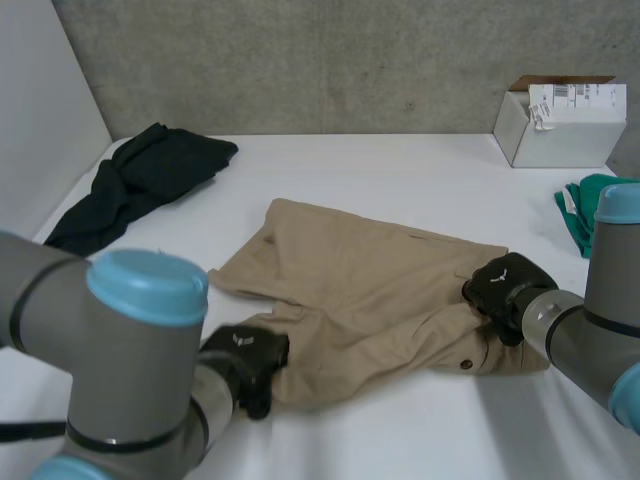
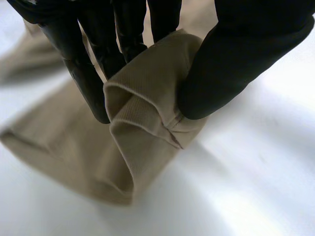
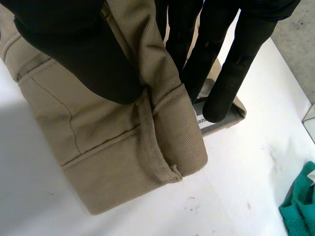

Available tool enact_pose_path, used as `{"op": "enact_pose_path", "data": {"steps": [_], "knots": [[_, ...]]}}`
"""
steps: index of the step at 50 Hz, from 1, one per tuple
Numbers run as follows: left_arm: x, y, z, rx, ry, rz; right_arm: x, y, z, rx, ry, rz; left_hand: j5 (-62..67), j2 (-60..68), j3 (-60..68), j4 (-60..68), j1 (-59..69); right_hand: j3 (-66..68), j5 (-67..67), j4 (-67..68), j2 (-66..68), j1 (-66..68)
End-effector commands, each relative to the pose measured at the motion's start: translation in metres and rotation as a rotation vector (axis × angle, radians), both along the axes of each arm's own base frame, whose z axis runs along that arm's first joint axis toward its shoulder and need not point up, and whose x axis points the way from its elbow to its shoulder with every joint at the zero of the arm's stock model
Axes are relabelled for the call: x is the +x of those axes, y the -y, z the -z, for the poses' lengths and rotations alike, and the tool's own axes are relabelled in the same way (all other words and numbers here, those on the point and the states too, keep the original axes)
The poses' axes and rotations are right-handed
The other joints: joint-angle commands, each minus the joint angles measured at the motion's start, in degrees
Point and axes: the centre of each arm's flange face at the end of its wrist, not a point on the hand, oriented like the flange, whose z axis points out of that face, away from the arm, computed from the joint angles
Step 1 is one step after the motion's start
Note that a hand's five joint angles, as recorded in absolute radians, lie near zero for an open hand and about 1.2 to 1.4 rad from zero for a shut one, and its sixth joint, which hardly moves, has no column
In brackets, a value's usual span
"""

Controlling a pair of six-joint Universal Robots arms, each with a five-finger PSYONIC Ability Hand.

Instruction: Fold the laundry.

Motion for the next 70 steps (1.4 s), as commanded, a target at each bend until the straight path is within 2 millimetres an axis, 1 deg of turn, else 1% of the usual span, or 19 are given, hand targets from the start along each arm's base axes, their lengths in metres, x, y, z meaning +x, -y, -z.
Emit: {"op": "enact_pose_path", "data": {"steps": [1, 5, 8, 11, 19, 25, 26, 27, 29, 31, 34, 35, 37, 42, 47, 54, 60, 64, 70], "knots": [[-0.005, 0.060, -0.050, -0.257, -0.040, -0.024, 0.004, 0.005, -0.012, -0.051, -0.013, -0.027, 14.36, 11.70, 11.72, 11.47, 14.95, 9.88, 11.75, 9.93, 9.95, 14.46], [-0.006, 0.109, -0.058, -0.432, 0.030, -0.025, 0.010, 0.018, -0.023, -0.131, -0.031, -0.053, 14.36, 11.70, 11.72, 11.47, 14.95, 9.88, 11.75, 9.93, 9.95, 14.46], [-0.024, 0.141, -0.052, -0.578, 0.062, 0.002, 0.016, 0.036, -0.030, -0.211, -0.017, -0.052, 14.36, 11.70, 11.72, 11.47, 14.95, 9.88, 11.75, 9.93, 9.95, 14.46], [-0.038, 0.170, -0.044, -0.708, 0.081, 0.010, 0.023, 0.060, -0.022, -0.293, -0.011, -0.038, 14.36, 11.70, 11.72, 11.47, 14.95, 9.88, 11.75, 9.93, 9.95, 14.46], [-0.074, 0.219, -0.013, -0.923, 0.046, 0.021, 0.038, 0.114, -0.001, -0.564, -0.026, -0.024, 14.36, 11.70, 11.72, 11.47, 14.95, 9.88, 11.75, 9.93, 9.95, 14.46], [-0.088, 0.231, 0.019, -0.924, 0.033, 0.069, 0.047, 0.141, 0.024, -0.696, -0.076, -0.030, 14.36, 11.70, 11.72, 11.47, 14.95, 8.61, 10.48, 8.66, 8.67, 13.18], [-0.089, 0.232, 0.023, -0.923, 0.032, 0.074, 0.049, 0.143, 0.029, -0.698, -0.083, -0.033, 7.39, 4.72, 4.75, 4.50, 7.98, -3.23, -1.36, -3.18, -3.16, 1.35], [-0.091, 0.234, 0.028, -0.923, 0.030, 0.078, 0.049, 0.148, 0.040, -0.689, -0.091, -0.030, -22.83, -25.49, -25.47, -25.71, -22.23, -33.65, -31.78, -33.60, -33.59, -29.08], [-0.092, 0.236, 0.031, -0.930, 0.027, 0.075, 0.050, 0.151, 0.050, -0.677, -0.098, -0.021, -55.64, -58.31, -58.28, -58.53, -55.05, -60.12, -58.25, -60.07, -60.05, -55.54], [-0.092, 0.238, 0.025, -0.958, 0.014, 0.057, 0.048, 0.155, 0.053, -0.671, -0.106, 0.007, -55.27, -57.93, -57.91, -58.15, -54.67, -60.12, -58.25, -60.07, -60.05, -55.54], [-0.091, 0.239, 0.012, -0.990, -0.002, 0.035, 0.047, 0.155, 0.043, -0.678, -0.077, 0.029, -55.64, -58.31, -58.28, -58.53, -55.05, -60.12, -58.25, -60.07, -60.05, -55.54], [-0.089, 0.239, -0.006, -1.018, -0.018, 0.009, 0.046, 0.155, 0.038, -0.681, -0.059, 0.036, -55.64, -58.31, -58.28, -58.53, -55.05, -60.12, -58.25, -60.07, -60.05, -55.54], [-0.085, 0.238, -0.023, -1.037, -0.028, -0.018, 0.044, 0.154, 0.024, -0.689, -0.013, 0.057, -55.64, -58.31, -58.28, -58.53, -55.05, -60.12, -58.25, -60.07, -60.05, -55.54], [-0.069, 0.222, -0.057, -1.034, -0.061, -0.055, 0.028, 0.134, -0.049, -0.686, 0.192, 0.107, -55.64, -58.31, -58.28, -58.53, -55.05, -60.12, -58.25, -60.07, -60.05, -55.54], [-0.057, 0.194, -0.059, -0.971, -0.044, -0.035, 0.004, 0.108, -0.073, -0.498, 0.271, 0.116, -55.64, -58.31, -58.28, -58.53, -55.05, -60.12, -58.25, -60.07, -60.05, -55.54], [-0.041, 0.152, -0.046, -0.867, -0.020, 0.002, -0.022, 0.075, -0.040, -0.058, 0.328, 0.224, -55.64, -58.31, -58.28, -58.53, -55.05, -57.02, -55.15, -56.97, -56.95, -52.44], [-0.038, 0.135, -0.032, -0.803, -0.028, 0.022, -0.032, 0.070, -0.018, 0.049, 0.401, 0.234, -55.64, -58.31, -58.28, -58.53, -55.05, -50.46, -48.59, -50.41, -50.39, -45.88], [-0.036, 0.133, -0.027, -0.784, -0.028, 0.019, -0.035, 0.073, 0.008, 0.112, 0.425, 0.220, -55.64, -58.31, -58.28, -58.53, -55.05, -45.24, -43.37, -45.19, -45.18, -40.67], [-0.036, 0.133, -0.025, -0.778, -0.024, 0.018, -0.035, 0.079, 0.024, 0.119, 0.422, 0.223, -55.64, -58.31, -58.28, -58.53, -55.05, -38.68, -36.81, -38.63, -38.62, -34.11]]}}
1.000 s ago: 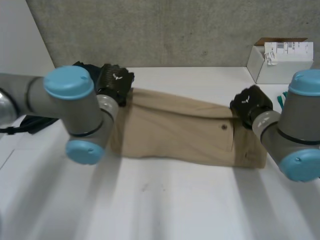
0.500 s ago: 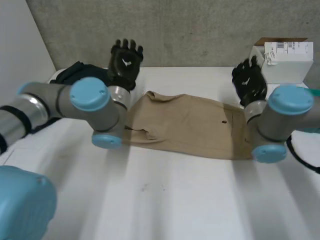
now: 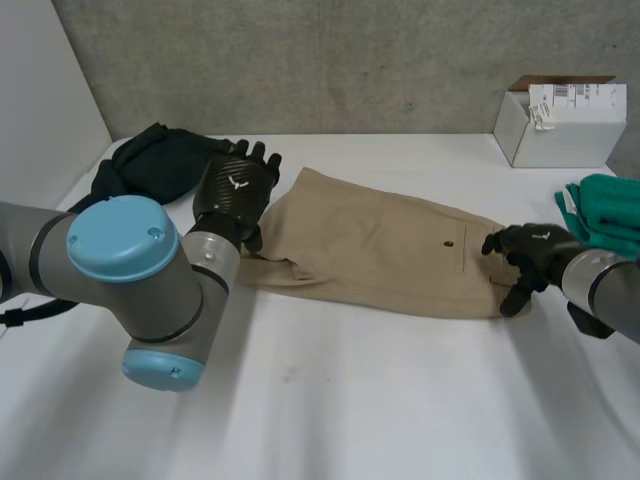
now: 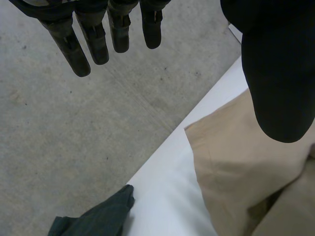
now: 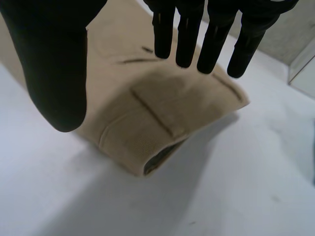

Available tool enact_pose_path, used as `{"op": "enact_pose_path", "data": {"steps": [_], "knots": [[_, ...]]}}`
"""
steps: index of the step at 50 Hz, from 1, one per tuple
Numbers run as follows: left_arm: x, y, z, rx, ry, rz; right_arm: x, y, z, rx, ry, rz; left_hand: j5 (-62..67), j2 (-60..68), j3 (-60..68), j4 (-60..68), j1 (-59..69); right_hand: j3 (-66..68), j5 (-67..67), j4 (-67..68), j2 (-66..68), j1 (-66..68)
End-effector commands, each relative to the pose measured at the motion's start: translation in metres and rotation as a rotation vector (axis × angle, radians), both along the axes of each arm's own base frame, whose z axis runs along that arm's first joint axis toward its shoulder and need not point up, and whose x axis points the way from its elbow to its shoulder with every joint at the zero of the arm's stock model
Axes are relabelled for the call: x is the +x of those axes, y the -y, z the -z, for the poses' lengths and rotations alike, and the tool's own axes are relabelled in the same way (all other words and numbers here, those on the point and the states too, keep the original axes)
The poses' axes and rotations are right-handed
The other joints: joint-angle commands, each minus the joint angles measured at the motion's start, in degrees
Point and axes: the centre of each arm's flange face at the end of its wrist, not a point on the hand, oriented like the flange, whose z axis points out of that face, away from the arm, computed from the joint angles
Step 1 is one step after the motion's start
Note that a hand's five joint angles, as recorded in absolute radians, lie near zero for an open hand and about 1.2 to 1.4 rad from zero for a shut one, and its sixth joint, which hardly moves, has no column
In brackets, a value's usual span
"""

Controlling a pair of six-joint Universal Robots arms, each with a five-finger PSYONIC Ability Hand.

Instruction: Fold the laundry.

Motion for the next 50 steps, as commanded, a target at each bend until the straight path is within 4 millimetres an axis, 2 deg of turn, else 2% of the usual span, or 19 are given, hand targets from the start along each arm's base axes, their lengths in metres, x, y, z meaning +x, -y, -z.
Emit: {"op": "enact_pose_path", "data": {"steps": [1, 5, 6, 9, 13, 16, 19, 23, 24, 29, 31, 32, 35, 36, 37, 40, 43, 47, 50], "knots": [[0.001, 0.001, 0.003, 0.007, 0.003, -0.003, 0.001, 0.009, 0.024, 0.011, 0.003, -0.010, -2.73, -1.60, -2.24, -1.66, -1.60, 7.83, 7.80, 7.87, 7.74, 7.73], [0.001, 0.000, 0.004, 0.012, 0.004, -0.003, 0.001, 0.009, 0.034, 0.033, -0.006, -0.012, -2.73, -1.60, -2.24, -1.66, -1.60, 11.68, 11.64, 11.72, 11.59, 11.58], [0.001, -0.001, 0.005, 0.013, 0.005, -0.002, 0.001, 0.009, 0.035, 0.036, -0.006, -0.012, -2.73, -1.60, -2.24, -1.66, -1.60, 17.71, 17.67, 17.75, 17.62, 17.61], [0.001, -0.001, 0.006, 0.015, 0.007, -0.003, 0.000, 0.011, 0.033, 0.018, -0.004, 0.002, -2.73, -1.60, -2.24, -1.66, -1.60, 54.94, 54.91, 54.99, 54.86, 54.84], [0.002, -0.002, 0.006, 0.017, 0.007, -0.005, -0.009, 0.017, 0.027, -0.036, -0.019, 0.044, -2.73, -1.60, -2.24, -1.66, -1.60, 55.05, 55.02, 55.09, 54.96, 54.95], [0.003, -0.002, 0.004, 0.014, 0.007, -0.006, -0.023, 0.018, 0.006, -0.089, -0.048, 0.075, -2.73, -1.60, -2.24, -1.66, -1.60, 55.05, 55.02, 55.09, 54.96, 54.95], [0.007, -0.001, -0.002, 0.005, 0.000, -0.015, -0.032, 0.016, -0.005, -0.118, -0.107, 0.067, -2.73, -1.60, -2.24, -1.66, -1.60, 55.05, 55.02, 55.09, 54.96, 54.95], [0.014, -0.001, -0.007, 0.000, -0.003, -0.029, -0.042, 0.009, -0.010, -0.150, -0.304, -0.012, -2.73, -1.60, -2.24, -1.66, -1.60, 55.05, 55.02, 55.09, 54.96, 54.95], [0.019, 0.000, -0.009, 0.000, -0.003, -0.041, -0.043, 0.006, -0.011, -0.179, -0.413, -0.070, -2.73, -1.60, -2.24, -1.66, -1.60, 55.05, 55.02, 55.09, 54.96, 54.95], [0.030, 0.001, -0.011, 0.004, -0.002, -0.067, -0.037, 0.010, -0.019, -0.326, -0.667, -0.234, -2.73, -1.60, -2.24, -1.66, -1.60, 55.05, 55.02, 55.09, 54.96, 54.95], [0.032, 0.000, -0.012, 0.006, -0.002, -0.069, -0.026, 0.010, -0.024, -0.404, -0.727, -0.292, -2.73, -1.60, -2.24, -1.66, -1.60, 55.05, 55.02, 55.09, 54.96, 54.95], [0.032, -0.002, -0.012, 0.006, -0.002, -0.069, -0.002, 0.005, -0.032, -0.503, -0.762, -0.364, -2.73, -1.60, -2.24, -1.66, -1.60, 55.05, 55.02, 55.09, 54.96, 54.95], [0.035, -0.003, -0.013, 0.006, -0.002, -0.072, 0.042, -0.008, -0.042, -0.669, -0.762, -0.488, -2.73, -1.60, -2.24, -1.66, -1.60, 55.05, 55.02, 55.09, 54.96, 54.95], [0.036, -0.003, -0.014, 0.008, -0.006, -0.075, 0.068, -0.017, -0.042, -0.760, -0.736, -0.568, -2.73, -1.60, -2.24, -1.66, -1.60, 55.05, 55.02, 55.09, 54.96, 54.95], [0.037, -0.004, -0.014, 0.010, -0.008, -0.076, 0.080, -0.020, -0.040, -0.801, -0.716, -0.611, -2.73, -1.60, -2.24, -1.66, -1.60, 55.05, 55.02, 55.09, 54.96, 54.95], [0.040, -0.005, -0.019, 0.012, -0.034, -0.081, 0.121, -0.036, -0.026, -0.928, -0.620, -0.774, -2.73, -1.60, -2.24, -1.66, -1.60, 55.05, 55.02, 55.09, 54.96, 54.95], [0.044, -0.005, -0.020, 0.017, -0.050, -0.090, 0.151, -0.056, -0.011, -1.006, -0.514, -0.931, -2.73, -1.60, -2.24, -1.66, -1.60, 55.05, 55.02, 55.09, 54.96, 54.95], [0.051, -0.001, -0.025, 0.018, -0.079, -0.108, 0.179, -0.080, 0.017, -0.998, -0.416, -1.077, -2.73, -1.60, -2.24, -1.66, -1.60, 55.05, 55.02, 55.09, 54.96, 54.95], [0.053, 0.001, -0.025, 0.020, -0.085, -0.117, 0.190, -0.087, 0.030, -0.970, -0.391, -1.100, -2.73, -1.60, -2.24, -1.66, -1.60, 55.05, 55.02, 55.09, 54.96, 54.95]]}}
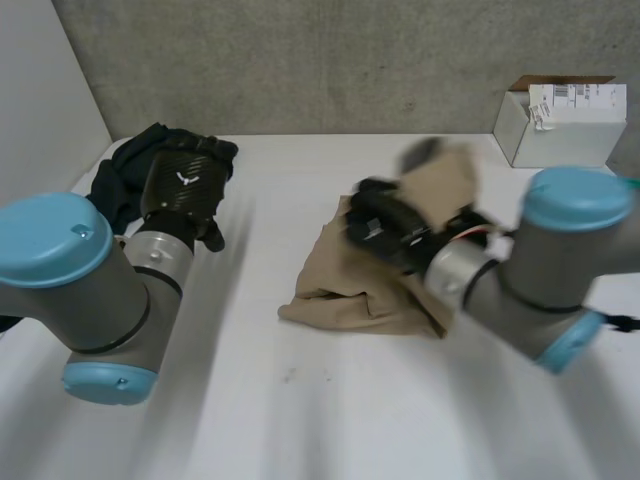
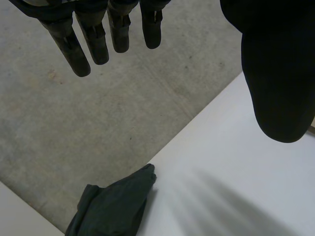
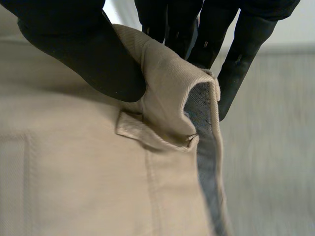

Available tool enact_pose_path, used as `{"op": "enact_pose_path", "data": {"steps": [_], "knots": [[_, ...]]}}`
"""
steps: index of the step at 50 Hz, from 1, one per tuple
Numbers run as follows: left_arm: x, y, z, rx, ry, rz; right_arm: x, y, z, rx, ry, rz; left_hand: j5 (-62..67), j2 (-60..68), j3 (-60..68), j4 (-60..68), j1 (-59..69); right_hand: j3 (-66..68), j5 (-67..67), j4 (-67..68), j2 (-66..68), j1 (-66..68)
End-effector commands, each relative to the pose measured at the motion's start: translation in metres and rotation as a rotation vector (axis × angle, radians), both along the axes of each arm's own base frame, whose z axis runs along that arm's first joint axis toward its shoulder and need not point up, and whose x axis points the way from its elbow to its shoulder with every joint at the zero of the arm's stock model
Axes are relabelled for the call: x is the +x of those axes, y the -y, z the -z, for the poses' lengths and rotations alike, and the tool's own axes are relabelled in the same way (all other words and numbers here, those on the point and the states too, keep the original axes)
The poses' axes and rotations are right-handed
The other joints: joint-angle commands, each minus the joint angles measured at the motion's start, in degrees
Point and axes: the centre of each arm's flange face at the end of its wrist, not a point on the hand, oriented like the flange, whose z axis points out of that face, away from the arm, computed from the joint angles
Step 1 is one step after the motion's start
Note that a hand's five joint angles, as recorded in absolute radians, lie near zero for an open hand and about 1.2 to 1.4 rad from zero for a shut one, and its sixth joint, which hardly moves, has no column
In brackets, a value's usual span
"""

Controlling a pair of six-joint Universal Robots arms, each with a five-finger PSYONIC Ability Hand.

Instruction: Fold the laundry.

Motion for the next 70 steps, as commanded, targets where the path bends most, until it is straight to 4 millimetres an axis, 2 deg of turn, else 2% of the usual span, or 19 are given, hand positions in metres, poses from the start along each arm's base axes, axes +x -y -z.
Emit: {"op": "enact_pose_path", "data": {"steps": [1, 5, 8, 12, 13, 16, 18, 21, 25, 31, 40, 46, 49, 53, 55, 58, 62, 65, 70], "knots": [[0.010, 0.006, -0.004, 0.002, -0.032, -0.028, 0.041, -0.031, 0.043, 0.124, 0.014, -0.171, -2.73, -1.60, -2.24, -1.66, -1.60, 9.85, 10.22, 9.95, 9.89, 14.31], [0.010, 0.009, -0.007, -0.007, -0.037, -0.031, 0.039, -0.023, 0.037, 0.223, 0.074, -0.066, -2.73, -1.60, -2.24, -1.66, -1.60, -50.50, -50.13, -50.41, -50.47, -46.04], [0.010, 0.011, -0.011, -0.020, -0.043, -0.034, 0.035, -0.017, 0.024, 0.326, 0.157, -0.002, -2.73, -1.60, -2.24, -1.66, -1.60, -50.98, -50.61, -50.88, -50.94, -46.52], [0.004, 0.017, -0.027, -0.068, -0.067, -0.026, 0.017, -0.009, -0.036, 0.539, 0.420, 0.076, -2.73, -1.60, -2.24, -1.66, -1.60, -60.15, -59.78, -60.05, -60.11, -55.69], [0.000, 0.019, -0.033, -0.087, -0.075, -0.018, 0.008, -0.009, -0.060, 0.613, 0.528, 0.084, -2.73, -1.60, -2.24, -1.66, -1.60, -60.15, -59.78, -60.05, -60.11, -55.69], [-0.008, 0.020, -0.046, -0.122, -0.095, 0.001, -0.009, 0.000, -0.084, 0.711, 0.680, 0.126, -2.73, -1.60, -2.24, -1.66, -1.60, -60.15, -59.78, -60.05, -60.11, -55.69], [-0.018, 0.020, -0.054, -0.141, -0.107, 0.029, -0.030, 0.016, -0.093, 0.779, 0.804, 0.215, -2.73, -1.60, -2.24, -1.66, -1.60, -60.15, -59.78, -60.05, -60.11, -55.69], [-0.042, 0.018, -0.048, -0.115, -0.100, 0.090, -0.056, 0.033, -0.088, 0.848, 0.901, 0.378, -2.73, -1.60, -2.24, -1.66, -1.60, -60.15, -59.78, -60.05, -60.11, -55.69], [-0.082, 0.002, -0.027, -0.019, -0.051, 0.239, -0.072, 0.037, -0.071, 0.925, 0.880, 0.564, -2.73, -1.60, -2.24, -1.66, -1.60, -60.15, -59.78, -60.05, -60.11, -55.69], [-0.113, 0.000, 0.011, 0.135, 0.000, 0.334, -0.066, 0.048, -0.029, 1.062, 0.775, 0.692, -2.73, -1.60, -2.24, -1.66, -1.60, -60.15, -59.78, -60.05, -60.11, -55.69], [-0.117, 0.007, 0.059, 0.282, 0.085, 0.297, -0.056, 0.068, 0.019, 1.151, 0.704, 0.736, -2.35, -1.22, -1.86, -1.27, -1.22, -60.15, -59.78, -60.05, -60.11, -55.69], [-0.109, 0.007, 0.074, 0.342, 0.125, 0.264, -0.055, 0.072, 0.049, 1.163, 0.640, 0.771, -2.01, -0.88, -1.52, -0.94, -0.89, -60.15, -59.78, -60.05, -60.11, -55.69], [-0.106, 0.006, 0.079, 0.372, 0.146, 0.256, -0.055, 0.072, 0.055, 1.131, 0.592, 0.775, -1.85, -0.71, -1.36, -0.77, -0.72, -60.15, -59.78, -60.05, -60.11, -55.69], [-0.102, 0.006, 0.075, 0.381, 0.155, 0.252, -0.056, 0.072, 0.044, 1.058, 0.552, 0.765, -1.85, -0.71, -1.35, -0.77, -0.72, -60.15, -59.78, -60.05, -60.11, -55.69], [-0.102, 0.006, 0.063, 0.363, 0.144, 0.256, -0.056, 0.069, 0.022, 1.008, 0.563, 0.738, -1.85, -0.71, -1.35, -0.77, -0.72, -60.15, -59.78, -60.05, -60.11, -55.69], [-0.099, 0.003, 0.032, 0.312, 0.109, 0.260, -0.059, 0.062, -0.011, 0.954, 0.600, 0.698, -2.35, -1.22, -1.86, -1.27, -1.22, -60.15, -59.78, -60.05, -60.11, -55.69], [-0.093, -0.005, 0.001, 0.266, 0.075, 0.266, -0.065, 0.046, -0.035, 0.914, 0.626, 0.669, -2.73, -1.60, -2.24, -1.66, -1.60, -60.15, -59.78, -60.05, -60.11, -55.69], [-0.090, -0.013, -0.014, 0.238, 0.056, 0.275, -0.067, 0.035, -0.035, 0.891, 0.635, 0.656, -2.73, -1.60, -2.24, -1.66, -1.60, -60.15, -59.78, -60.05, -60.11, -55.69], [-0.078, -0.033, -0.051, 0.174, -0.010, 0.378, -0.063, -0.009, -0.016, 0.825, 0.579, 0.580, -2.73, -1.60, -2.24, -1.66, -1.60, -60.15, -59.78, -60.05, -60.11, -55.69]]}}
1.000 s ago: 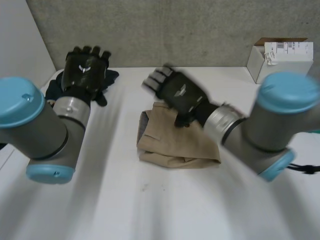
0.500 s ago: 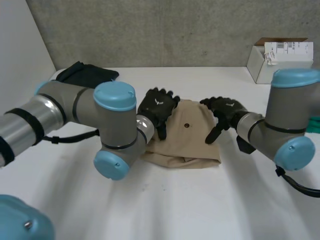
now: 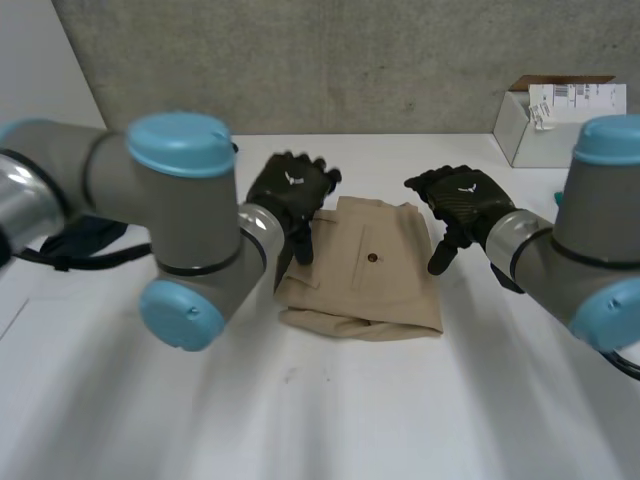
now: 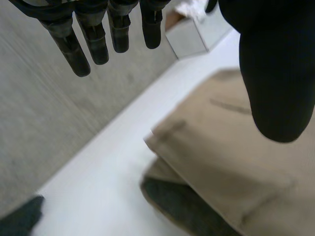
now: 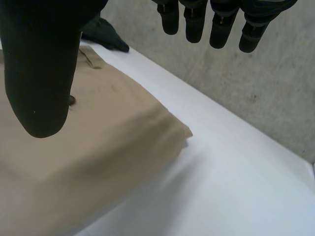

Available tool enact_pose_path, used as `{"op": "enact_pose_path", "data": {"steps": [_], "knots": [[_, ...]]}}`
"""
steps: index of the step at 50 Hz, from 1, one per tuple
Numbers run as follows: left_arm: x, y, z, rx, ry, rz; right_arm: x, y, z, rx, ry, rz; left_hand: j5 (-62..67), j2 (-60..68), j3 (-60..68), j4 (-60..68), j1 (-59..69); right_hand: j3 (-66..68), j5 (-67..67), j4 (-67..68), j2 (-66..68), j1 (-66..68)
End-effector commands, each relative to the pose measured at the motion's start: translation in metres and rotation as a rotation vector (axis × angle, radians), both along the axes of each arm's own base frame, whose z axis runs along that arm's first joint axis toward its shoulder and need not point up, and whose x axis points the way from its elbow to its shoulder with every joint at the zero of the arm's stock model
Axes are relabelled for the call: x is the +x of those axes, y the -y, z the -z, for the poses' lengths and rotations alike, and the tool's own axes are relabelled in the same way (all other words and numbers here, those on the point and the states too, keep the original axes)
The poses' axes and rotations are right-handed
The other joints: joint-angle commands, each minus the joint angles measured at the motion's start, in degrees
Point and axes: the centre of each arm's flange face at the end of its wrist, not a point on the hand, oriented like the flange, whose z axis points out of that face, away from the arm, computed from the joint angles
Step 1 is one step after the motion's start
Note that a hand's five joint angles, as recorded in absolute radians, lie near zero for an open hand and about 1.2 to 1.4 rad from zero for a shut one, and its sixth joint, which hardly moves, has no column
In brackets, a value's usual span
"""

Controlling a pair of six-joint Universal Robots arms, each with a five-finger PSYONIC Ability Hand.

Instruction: Fold the laundry.

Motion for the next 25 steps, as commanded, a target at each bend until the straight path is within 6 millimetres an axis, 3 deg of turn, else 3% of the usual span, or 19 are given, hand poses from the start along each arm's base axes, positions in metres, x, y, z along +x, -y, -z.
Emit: {"op": "enact_pose_path", "data": {"steps": [1, 4, 8, 13, 25], "knots": [[0.016, -0.025, -0.044, -0.055, -0.100, 0.109, 0.004, -0.053, 0.020, -0.093, -0.048, -0.087, -2.73, -1.60, -2.24, -1.66, -1.60, 0.76, -1.40, 0.78, 0.83, 0.37], [0.026, -0.031, -0.048, -0.025, -0.136, 0.172, 0.012, -0.081, 0.045, -0.124, -0.099, -0.159, -2.52, -1.39, -2.03, -1.44, -1.39, 0.76, -1.40, 0.78, 0.83, 0.37], [0.035, -0.033, -0.049, 0.024, -0.176, 0.203, 0.021, -0.099, 0.066, -0.168, -0.129, -0.218, -2.01, -0.88, -1.52, -0.94, -0.89, 0.76, -1.40, 0.78, 0.83, 0.37], [0.039, -0.033, -0.043, 0.078, -0.201, 0.186, 0.025, -0.093, 0.084, -0.165, -0.151, -0.203, -1.67, -0.54, -1.19, -0.60, -0.55, 0.76, -1.40, 0.78, 0.83, 0.37], [0.041, -0.033, -0.032, 0.098, -0.196, 0.177, 0.034, -0.070, 0.104, -0.182, -0.172, -0.161, -1.67, -0.54, -1.19, -0.60, -0.55, 3.53, 1.37, 3.55, 3.60, 3.14]]}}
